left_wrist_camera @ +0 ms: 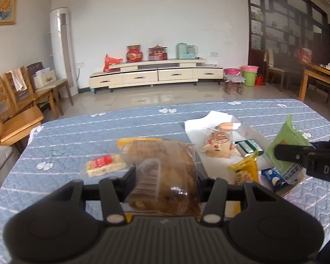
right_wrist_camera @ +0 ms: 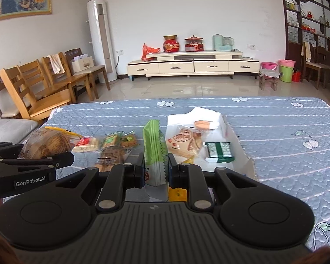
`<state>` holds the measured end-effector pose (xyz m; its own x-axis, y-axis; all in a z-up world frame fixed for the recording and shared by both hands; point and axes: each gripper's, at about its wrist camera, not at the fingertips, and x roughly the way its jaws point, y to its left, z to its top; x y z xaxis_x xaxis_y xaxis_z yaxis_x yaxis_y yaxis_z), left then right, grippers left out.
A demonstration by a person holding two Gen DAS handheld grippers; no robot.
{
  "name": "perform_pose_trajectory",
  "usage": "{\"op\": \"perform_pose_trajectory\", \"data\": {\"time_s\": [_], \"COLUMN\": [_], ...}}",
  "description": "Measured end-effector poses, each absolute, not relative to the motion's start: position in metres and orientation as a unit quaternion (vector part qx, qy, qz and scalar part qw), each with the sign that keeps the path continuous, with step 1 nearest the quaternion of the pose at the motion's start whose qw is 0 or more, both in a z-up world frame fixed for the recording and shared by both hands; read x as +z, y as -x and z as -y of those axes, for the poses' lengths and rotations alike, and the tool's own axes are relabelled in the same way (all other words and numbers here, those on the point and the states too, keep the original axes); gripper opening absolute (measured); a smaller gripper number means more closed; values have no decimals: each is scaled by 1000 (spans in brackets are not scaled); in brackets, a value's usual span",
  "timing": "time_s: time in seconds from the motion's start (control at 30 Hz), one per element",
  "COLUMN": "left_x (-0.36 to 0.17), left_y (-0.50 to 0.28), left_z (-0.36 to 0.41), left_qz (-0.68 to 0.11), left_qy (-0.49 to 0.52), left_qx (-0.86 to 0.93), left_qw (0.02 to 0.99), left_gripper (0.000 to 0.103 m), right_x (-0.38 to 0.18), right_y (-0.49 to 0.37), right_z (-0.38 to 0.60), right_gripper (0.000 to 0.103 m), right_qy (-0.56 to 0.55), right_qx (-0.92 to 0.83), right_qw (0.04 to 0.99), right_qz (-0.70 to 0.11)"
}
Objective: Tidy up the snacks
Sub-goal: 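Carry the bread bag and the green-and-white pack toward the white tray with both tools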
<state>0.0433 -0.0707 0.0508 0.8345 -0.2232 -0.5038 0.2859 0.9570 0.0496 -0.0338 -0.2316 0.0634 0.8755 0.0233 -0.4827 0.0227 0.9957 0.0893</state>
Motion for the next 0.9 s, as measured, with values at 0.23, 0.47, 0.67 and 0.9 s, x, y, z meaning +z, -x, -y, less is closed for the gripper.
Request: {"op": "perform_pose_trajectory", "data": {"time_s": [0.23, 0.47, 0.67, 0.9], "left_x": [55, 56, 56, 56], "left_y": [-50, -59, -67, -74], "left_z": [96, 120, 138, 156], "left_qz": [-249, -248, -252, -253], "left_qy": [-70, -75, -74, -74], "left_qx": [-157, -176, -188, -199], "left_qw": [953, 950, 946, 944], "left_gripper": [50, 50, 50, 50], "right_x": [63, 62, 62, 59], "right_y": [35, 28, 22, 17], "right_z": [239, 249, 249, 246], "right_gripper": [23, 23, 23, 23], "right_qy": [-50, -53, -52, -51], "right_qx": [-16, -31, -41, -47], "right_qw": [967, 967, 967, 967], "right_qz": [-249, -248, -247, -244]}}
